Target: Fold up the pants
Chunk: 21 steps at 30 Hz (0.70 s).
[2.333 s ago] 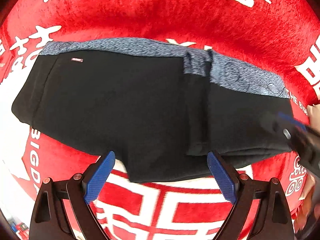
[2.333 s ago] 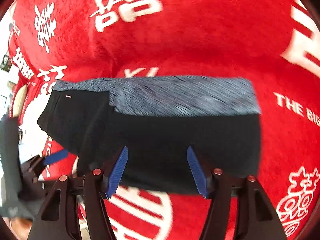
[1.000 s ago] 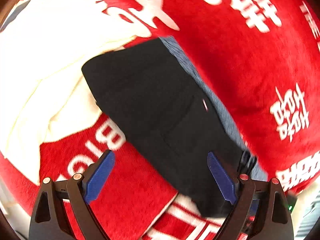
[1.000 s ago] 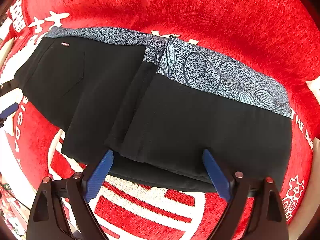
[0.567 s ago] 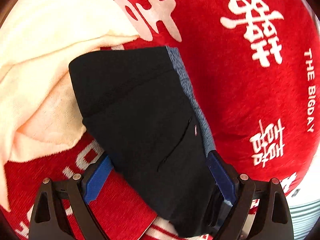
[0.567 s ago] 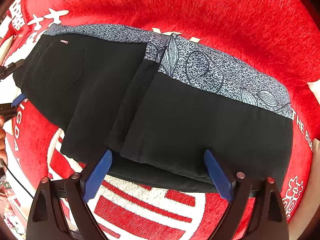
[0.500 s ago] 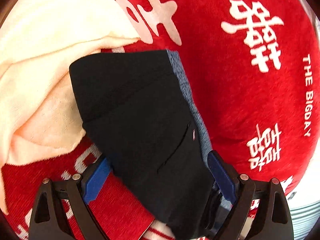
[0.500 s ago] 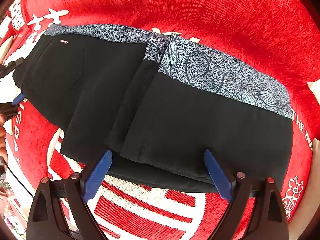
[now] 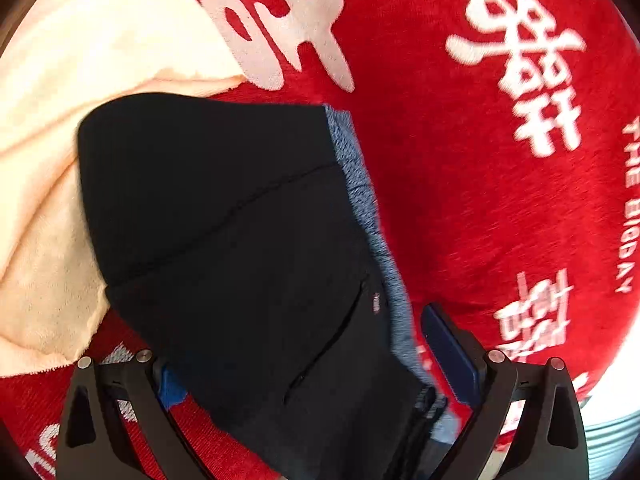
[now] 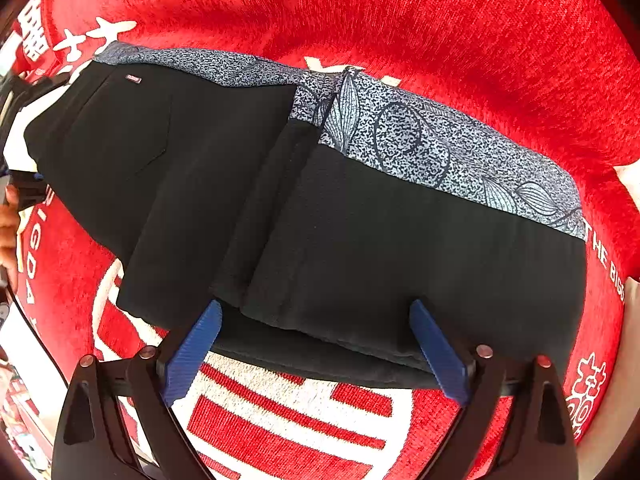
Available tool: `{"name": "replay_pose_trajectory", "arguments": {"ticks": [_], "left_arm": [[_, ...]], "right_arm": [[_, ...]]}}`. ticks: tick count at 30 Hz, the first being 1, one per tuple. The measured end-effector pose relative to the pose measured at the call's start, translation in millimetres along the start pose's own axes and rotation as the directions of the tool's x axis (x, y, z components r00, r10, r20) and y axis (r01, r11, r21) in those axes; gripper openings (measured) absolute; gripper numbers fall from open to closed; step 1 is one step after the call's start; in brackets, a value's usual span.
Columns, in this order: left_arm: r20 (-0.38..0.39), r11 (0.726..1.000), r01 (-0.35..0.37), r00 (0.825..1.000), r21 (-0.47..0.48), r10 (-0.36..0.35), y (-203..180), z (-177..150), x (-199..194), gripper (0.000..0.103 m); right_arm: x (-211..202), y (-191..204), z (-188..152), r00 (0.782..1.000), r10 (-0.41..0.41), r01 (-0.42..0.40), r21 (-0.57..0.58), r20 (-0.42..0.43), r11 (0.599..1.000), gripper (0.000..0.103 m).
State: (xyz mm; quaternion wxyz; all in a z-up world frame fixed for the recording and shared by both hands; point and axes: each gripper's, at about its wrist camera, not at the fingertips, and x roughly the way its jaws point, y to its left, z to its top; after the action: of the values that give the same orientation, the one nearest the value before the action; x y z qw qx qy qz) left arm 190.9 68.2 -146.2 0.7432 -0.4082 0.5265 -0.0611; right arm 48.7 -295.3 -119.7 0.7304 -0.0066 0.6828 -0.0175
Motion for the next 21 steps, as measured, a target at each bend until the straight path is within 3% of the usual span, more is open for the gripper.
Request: {"name": "replay_pose_trajectory", "arguments": {"ticks": [2, 3, 4, 6, 7, 9, 11, 14, 15, 17, 21], "left_arm": [[-0.001, 0.998, -0.063, 0.998, 0.029, 0.063, -9, -1, 3, 0.096], [0.004, 0.991, -0.121, 0.993, 0.056, 0.121, -15, -2, 3, 0.085], [0.011, 0.982, -0.171, 0.985, 0.079, 0.171, -15, -2, 0, 0.066], [0.021, 0.951, -0.278, 0.961, 0.139, 0.278, -20, -3, 1, 0.038], [0.022, 0.943, -0.294, 0.955, 0.154, 0.295, -21, -3, -1, 0.033], [0.032, 0.934, -0.305, 0.952, 0.184, 0.304, -25, -4, -5, 0.028], [0.069, 0.896, -0.354, 0.935, 0.267, 0.349, -37, -9, -11, 0.027], [0.159, 0.796, -0.442, 0.896, 0.414, 0.415, -61, -28, -10, 0.027], [0.176, 0.774, -0.456, 0.889, 0.439, 0.424, -66, -32, -10, 0.027], [0.222, 0.709, -0.492, 0.868, 0.505, 0.444, -77, -43, -8, 0.027], [0.279, 0.617, -0.534, 0.84, 0.578, 0.466, -91, -54, -4, 0.027]], "right_arm": [[0, -1, 2, 1.0, 0.003, -0.003, 0.003, -0.005, 1.0, 0.097], [-1, -2, 3, 1.0, 0.005, -0.005, 0.004, -0.008, 1.0, 0.097], [-3, -2, 5, 1.0, 0.008, -0.008, 0.006, -0.013, 1.0, 0.097], [-10, -4, 12, 1.0, 0.023, -0.023, 0.02, -0.012, 1.0, 0.097], [-18, -6, 16, 0.999, 0.041, -0.041, 0.034, -0.004, 0.999, 0.097], [-33, -7, 26, 0.996, 0.081, -0.082, 0.053, 0.021, 0.995, 0.097], [-48, -4, 45, 0.99, 0.134, -0.135, 0.054, 0.035, 0.989, 0.097], [-62, 5, 81, 0.972, 0.23, -0.233, 0.063, 0.042, 0.97, 0.097], [-64, 10, 91, 0.964, 0.262, -0.264, 0.071, 0.037, 0.962, 0.097], [-69, 23, 122, 0.936, 0.352, -0.352, 0.086, 0.019, 0.932, 0.097], [-69, 72, 178, 0.892, 0.444, -0.443, 0.029, -0.083, 0.896, 0.102]]}}
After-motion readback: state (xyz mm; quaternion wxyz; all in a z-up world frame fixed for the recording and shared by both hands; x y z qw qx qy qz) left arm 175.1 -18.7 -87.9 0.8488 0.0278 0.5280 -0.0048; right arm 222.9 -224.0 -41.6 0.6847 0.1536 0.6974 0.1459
